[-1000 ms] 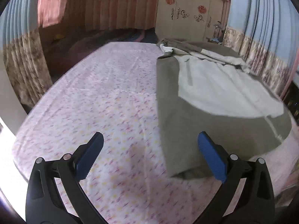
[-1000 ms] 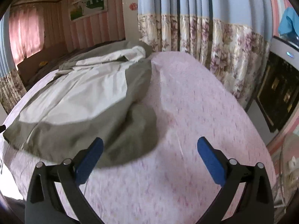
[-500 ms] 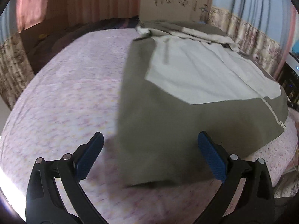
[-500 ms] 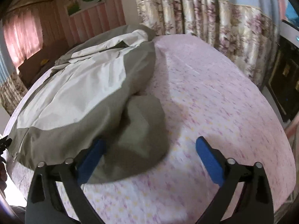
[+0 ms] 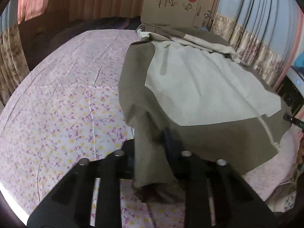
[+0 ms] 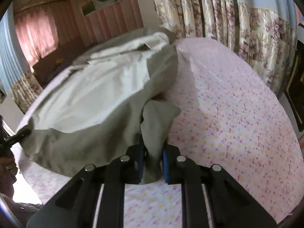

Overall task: Fold large clothes
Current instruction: 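Grasp the jacket hem edge with the left gripper while the right gripper grasps the hem, then lift the hem with both grippers and fold it over toward the collar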

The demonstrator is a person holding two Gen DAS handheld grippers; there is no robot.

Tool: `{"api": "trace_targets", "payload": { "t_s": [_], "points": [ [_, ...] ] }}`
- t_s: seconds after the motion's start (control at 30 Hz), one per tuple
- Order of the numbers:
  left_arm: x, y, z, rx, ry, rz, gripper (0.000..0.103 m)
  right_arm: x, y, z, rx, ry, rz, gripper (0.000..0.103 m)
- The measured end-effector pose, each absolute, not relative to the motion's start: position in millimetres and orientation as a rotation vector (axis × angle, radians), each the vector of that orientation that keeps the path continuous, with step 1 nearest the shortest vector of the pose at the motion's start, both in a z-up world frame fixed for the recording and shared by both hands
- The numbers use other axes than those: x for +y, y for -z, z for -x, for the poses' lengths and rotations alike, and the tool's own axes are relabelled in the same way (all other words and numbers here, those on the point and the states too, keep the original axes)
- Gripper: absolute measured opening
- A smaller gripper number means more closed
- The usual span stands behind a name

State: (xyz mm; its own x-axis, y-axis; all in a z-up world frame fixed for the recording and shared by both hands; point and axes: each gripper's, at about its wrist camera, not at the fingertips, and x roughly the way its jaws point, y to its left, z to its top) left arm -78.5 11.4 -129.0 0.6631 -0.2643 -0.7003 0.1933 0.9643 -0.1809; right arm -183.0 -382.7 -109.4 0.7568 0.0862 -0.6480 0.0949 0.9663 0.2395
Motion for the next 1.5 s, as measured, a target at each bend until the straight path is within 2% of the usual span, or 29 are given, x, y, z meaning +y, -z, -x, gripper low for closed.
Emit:
{"api": "trace_targets", "payload": {
  "t_s": [0.13,0.57,0.73,0.97,1.2,1.37,1.5],
  "points": [
    [6,117,89,0.758,0.261,0.063,0.003,-377,86,201,0.64,-0.007,-0.27,0.014],
    [36,20,146,0.524,0.273,0.058,0.001,-355,8,264,0.404,-0.158,-0.266,0.013],
    [44,-5,138,0.493,0.275,0.069,0.001,-370,-8,252,0.359,-0.154,-0.306,0.013],
    [23,-50,64,0.369,0.267,0.031,0.002,-389,-32,189,0.269,-0.094,-0.319,0.013],
    [-12,-89,-48,0.269,0.235,0.026,0.002,-407,-67,86,0.188,-0.018,-0.24,0.013],
    [-34,-85,-130,0.263,0.184,0.024,0.003,-429,-64,-5,0.202,0.038,-0.263,0.013],
    [-48,-64,-206,0.329,0.148,0.045,0.004,-442,-44,-70,0.254,0.081,-0.269,0.013]
  ]
}}
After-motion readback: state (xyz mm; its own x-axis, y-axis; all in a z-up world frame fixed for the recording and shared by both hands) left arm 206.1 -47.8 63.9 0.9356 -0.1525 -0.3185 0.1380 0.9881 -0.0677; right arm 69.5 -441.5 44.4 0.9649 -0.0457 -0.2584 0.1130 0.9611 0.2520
